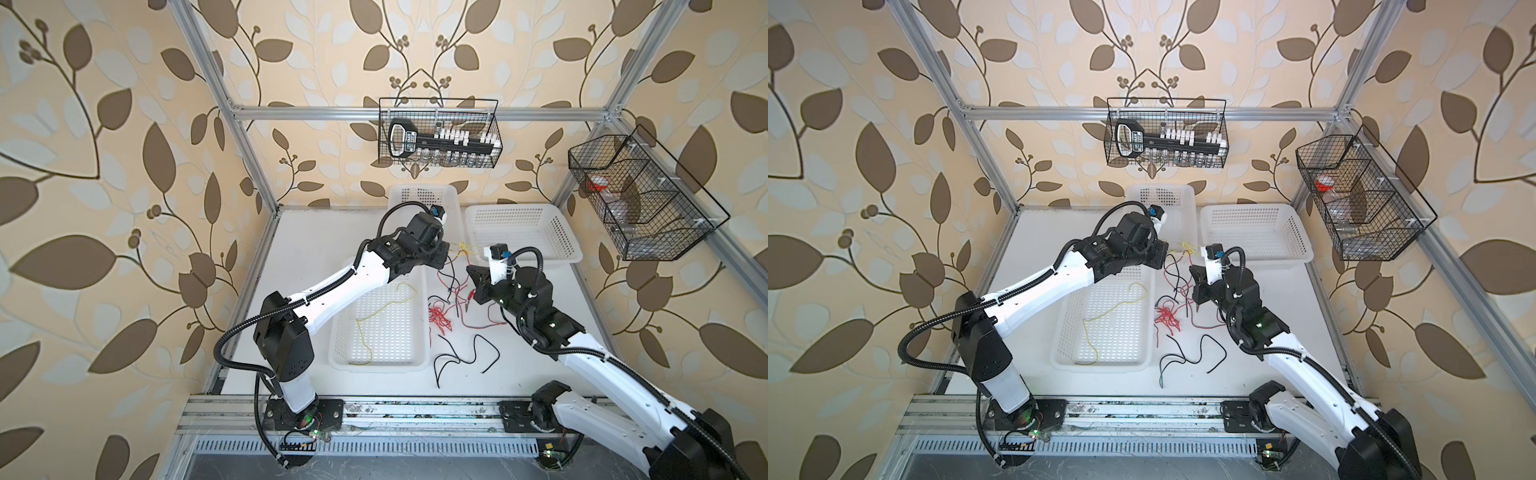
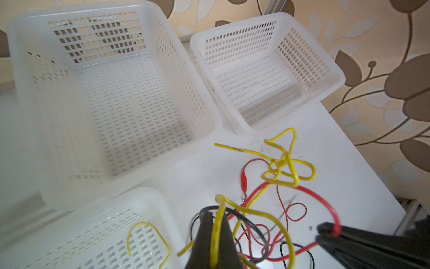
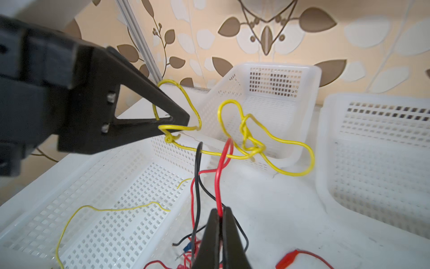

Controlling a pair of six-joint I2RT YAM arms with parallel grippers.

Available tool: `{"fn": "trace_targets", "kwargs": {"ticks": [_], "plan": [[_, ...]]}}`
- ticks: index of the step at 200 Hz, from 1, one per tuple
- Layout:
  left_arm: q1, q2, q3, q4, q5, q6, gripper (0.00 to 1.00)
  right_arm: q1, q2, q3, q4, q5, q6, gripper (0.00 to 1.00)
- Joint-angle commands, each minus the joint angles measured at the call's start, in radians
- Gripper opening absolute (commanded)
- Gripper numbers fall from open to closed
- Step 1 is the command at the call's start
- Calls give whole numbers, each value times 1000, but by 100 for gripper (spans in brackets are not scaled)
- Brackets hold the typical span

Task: Untangle the cables

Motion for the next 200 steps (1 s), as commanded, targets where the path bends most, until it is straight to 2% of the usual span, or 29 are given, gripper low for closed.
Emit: {"fn": "trace_targets", "kwargs": {"ticks": [1, 33, 60, 104, 135, 177, 200], "plan": [[28, -29, 37, -6, -51, -26, 0, -3, -87, -48, -5, 129, -28, 0], [34, -39, 38, -6, -65, -26, 0, -8, -195, -86, -35, 304, 4, 0], [42, -55, 35, -12, -87, -26, 0, -33, -229, -93, -114, 464, 58, 0], [90, -107, 10, -30, -128, -36, 0, -120, -264, -133, -200, 557, 154, 0], [112, -161, -38, 1, -122, -43, 0, -142, -245, -132, -220, 579, 174, 0], [113, -199, -67, 15, -124, -38, 0, -142, -174, -111, -229, 544, 181, 0], [114, -220, -91, 40, -92, -35, 0, -141, -151, -113, -205, 427, 154, 0]]}}
